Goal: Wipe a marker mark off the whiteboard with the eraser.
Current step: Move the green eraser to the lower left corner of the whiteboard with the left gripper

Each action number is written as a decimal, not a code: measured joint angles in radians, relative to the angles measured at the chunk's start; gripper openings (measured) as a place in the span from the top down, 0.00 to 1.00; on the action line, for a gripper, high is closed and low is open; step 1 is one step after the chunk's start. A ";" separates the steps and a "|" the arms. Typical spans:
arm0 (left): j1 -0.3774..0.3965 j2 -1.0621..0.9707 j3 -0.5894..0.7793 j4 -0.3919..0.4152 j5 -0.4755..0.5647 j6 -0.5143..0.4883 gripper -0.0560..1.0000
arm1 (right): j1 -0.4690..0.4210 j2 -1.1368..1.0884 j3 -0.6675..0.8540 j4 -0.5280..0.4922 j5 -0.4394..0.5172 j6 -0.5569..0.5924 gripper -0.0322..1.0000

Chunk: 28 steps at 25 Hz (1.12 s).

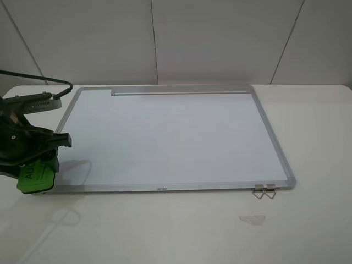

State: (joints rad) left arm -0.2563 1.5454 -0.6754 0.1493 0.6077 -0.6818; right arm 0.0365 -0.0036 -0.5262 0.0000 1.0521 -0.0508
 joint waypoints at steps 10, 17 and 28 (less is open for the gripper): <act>0.046 0.145 -0.012 0.029 -0.064 0.079 0.38 | 0.000 0.000 0.000 0.000 0.000 0.000 0.18; 0.048 0.258 -0.130 -0.025 -0.054 0.231 0.38 | 0.000 0.000 0.000 0.000 0.000 0.000 0.18; 0.063 0.299 -0.177 -0.031 -0.050 0.247 0.38 | 0.000 0.000 0.000 0.000 0.000 0.000 0.18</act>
State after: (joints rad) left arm -0.1933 1.8448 -0.8527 0.1179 0.5577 -0.4345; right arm 0.0365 -0.0036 -0.5262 0.0000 1.0521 -0.0508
